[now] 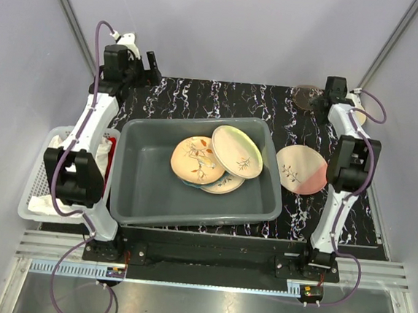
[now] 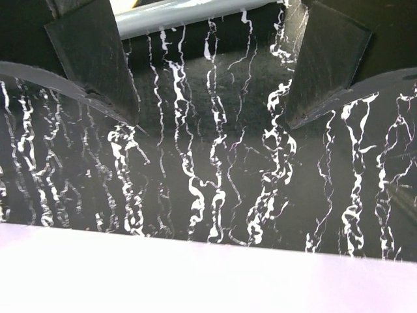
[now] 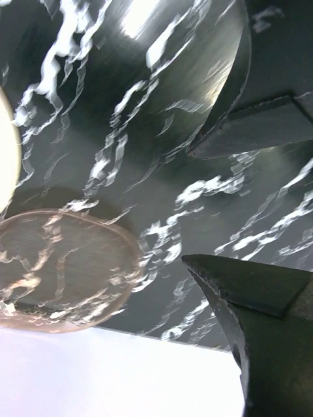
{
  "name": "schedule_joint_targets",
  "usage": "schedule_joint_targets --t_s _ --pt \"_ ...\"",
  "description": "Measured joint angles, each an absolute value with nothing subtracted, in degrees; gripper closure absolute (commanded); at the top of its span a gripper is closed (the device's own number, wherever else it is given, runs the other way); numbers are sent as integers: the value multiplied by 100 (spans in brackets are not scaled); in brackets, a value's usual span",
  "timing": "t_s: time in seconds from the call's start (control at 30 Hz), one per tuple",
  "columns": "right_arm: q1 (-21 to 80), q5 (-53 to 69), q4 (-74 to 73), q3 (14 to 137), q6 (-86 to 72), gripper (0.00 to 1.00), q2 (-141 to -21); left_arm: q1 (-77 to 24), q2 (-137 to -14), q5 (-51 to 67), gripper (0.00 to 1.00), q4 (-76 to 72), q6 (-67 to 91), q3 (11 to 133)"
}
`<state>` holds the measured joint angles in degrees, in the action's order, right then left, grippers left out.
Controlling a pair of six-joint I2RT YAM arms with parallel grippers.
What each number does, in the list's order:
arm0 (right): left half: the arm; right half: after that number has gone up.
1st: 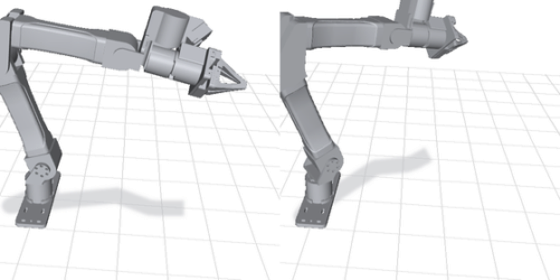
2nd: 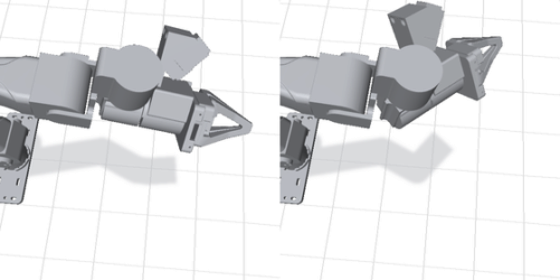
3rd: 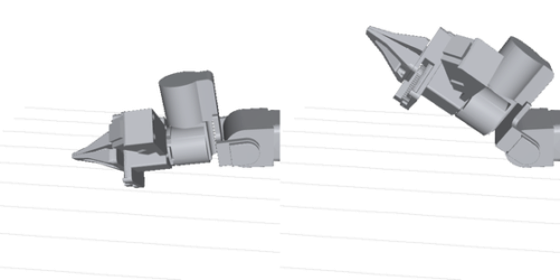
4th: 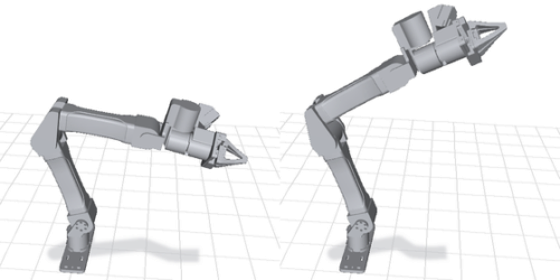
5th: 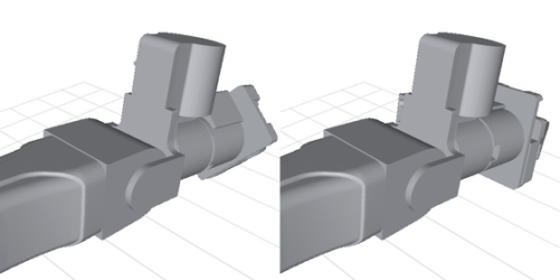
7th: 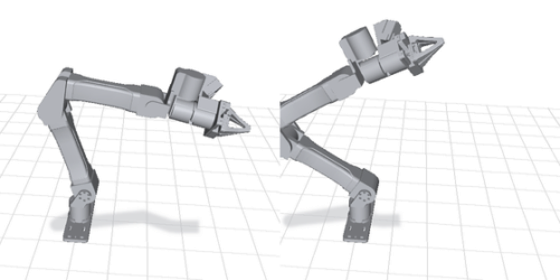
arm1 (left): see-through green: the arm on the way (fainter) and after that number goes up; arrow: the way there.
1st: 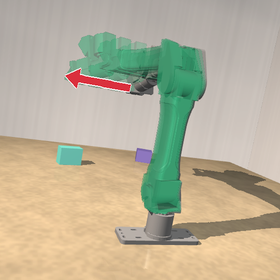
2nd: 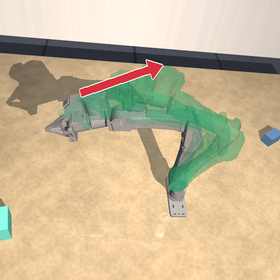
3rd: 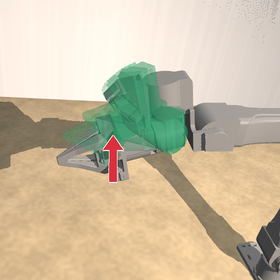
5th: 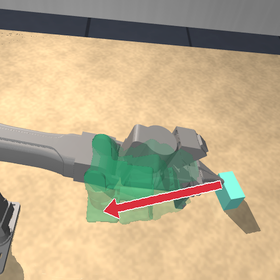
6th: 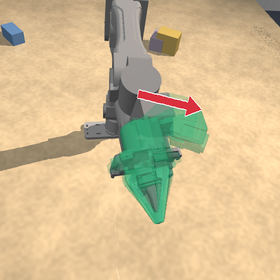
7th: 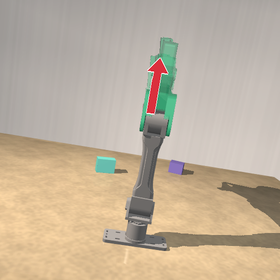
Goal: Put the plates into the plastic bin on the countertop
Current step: Pick up the plate from the corner of the board.
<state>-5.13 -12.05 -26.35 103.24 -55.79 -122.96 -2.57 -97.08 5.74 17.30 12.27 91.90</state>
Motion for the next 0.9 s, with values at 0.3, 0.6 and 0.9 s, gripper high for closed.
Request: schedule_joint_targets --t_s 0.3,0.6,0.9 --pt "-486 -1581 -2561 12217 -6062 35 -14016 -139 -10079 565 1 1953 1223 9376" --pt "-384 -1806 -2932 13583 -6351 37 -14932 -106 -10195 576 1 2167 1223 9526" --pt "-106 -2084 -3330 13485 -6521 36 -14986 19 -10224 613 1 2261 1227 9555"
